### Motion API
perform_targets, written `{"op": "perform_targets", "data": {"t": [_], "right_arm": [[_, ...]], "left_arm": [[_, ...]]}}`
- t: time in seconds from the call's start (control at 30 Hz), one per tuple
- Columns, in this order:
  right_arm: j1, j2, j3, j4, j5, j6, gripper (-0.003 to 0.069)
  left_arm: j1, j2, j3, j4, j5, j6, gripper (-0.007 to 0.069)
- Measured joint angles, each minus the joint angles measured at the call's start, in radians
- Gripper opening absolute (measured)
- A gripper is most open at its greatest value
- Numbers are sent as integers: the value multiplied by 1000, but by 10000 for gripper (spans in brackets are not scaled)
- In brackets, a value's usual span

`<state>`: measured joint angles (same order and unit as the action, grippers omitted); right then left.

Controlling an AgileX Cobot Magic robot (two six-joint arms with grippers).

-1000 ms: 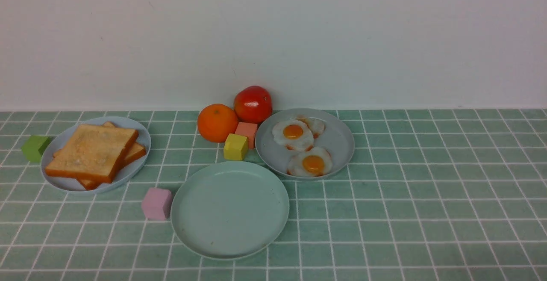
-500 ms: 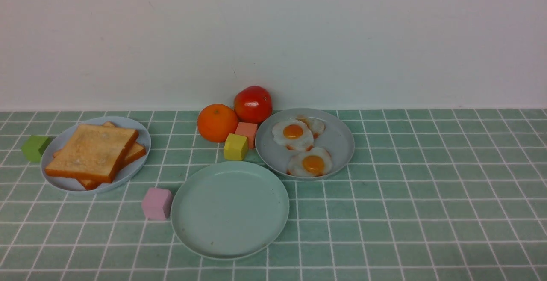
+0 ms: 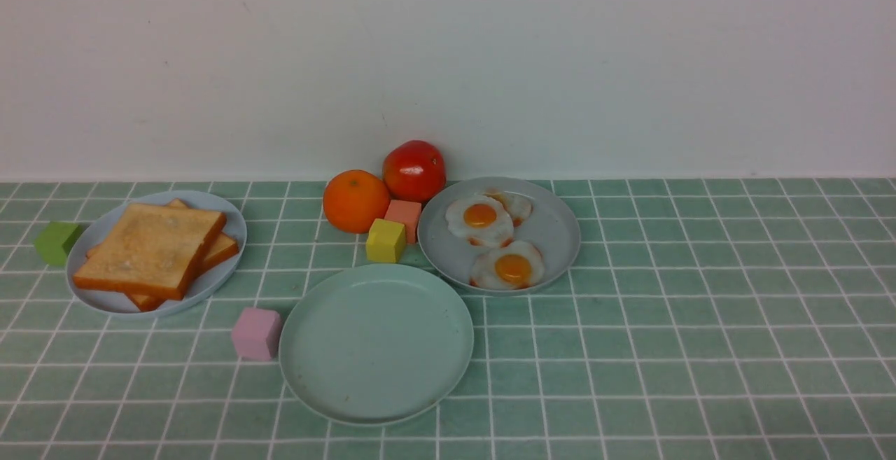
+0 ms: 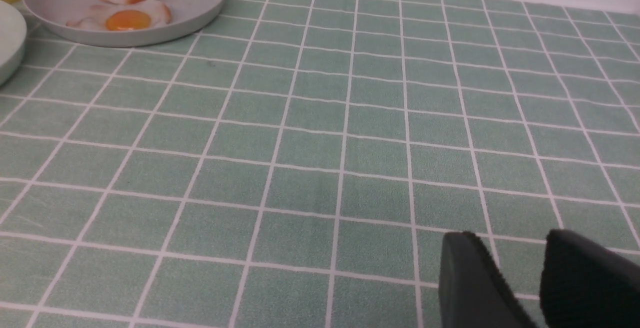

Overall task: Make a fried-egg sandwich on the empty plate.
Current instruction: Use the left arm to grab a slice of bread

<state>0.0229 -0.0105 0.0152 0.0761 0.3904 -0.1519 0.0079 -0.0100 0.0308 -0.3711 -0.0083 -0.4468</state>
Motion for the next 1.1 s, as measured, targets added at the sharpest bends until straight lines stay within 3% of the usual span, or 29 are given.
{"op": "perform_targets", "data": {"t": [0.13,0.27,0.37,0.47,0.6,0.8,0.9,1.1], "right_arm": [[0,0,0,0,0,0,239],[0,0,0,0,0,0,239],[0,0,0,0,0,0,239],[0,0,0,0,0,0,239],[0,0,0,0,0,0,239],[0,0,0,11,-14,0,239],[0,0,10,151,-91,48,239],[0,0,10,450,-284,126,239]], "left_arm": [[0,0,-21,-95,-21,-4,207],[0,18,-114,-52,93,31,146],[0,180,-282,23,270,154,39],[-4,350,-404,44,396,271,-13],[-99,551,-574,61,541,388,-13],[-224,782,-755,132,710,405,-13],[-247,953,-859,151,780,407,-13],[-248,1147,-951,207,778,408,-13]]}}
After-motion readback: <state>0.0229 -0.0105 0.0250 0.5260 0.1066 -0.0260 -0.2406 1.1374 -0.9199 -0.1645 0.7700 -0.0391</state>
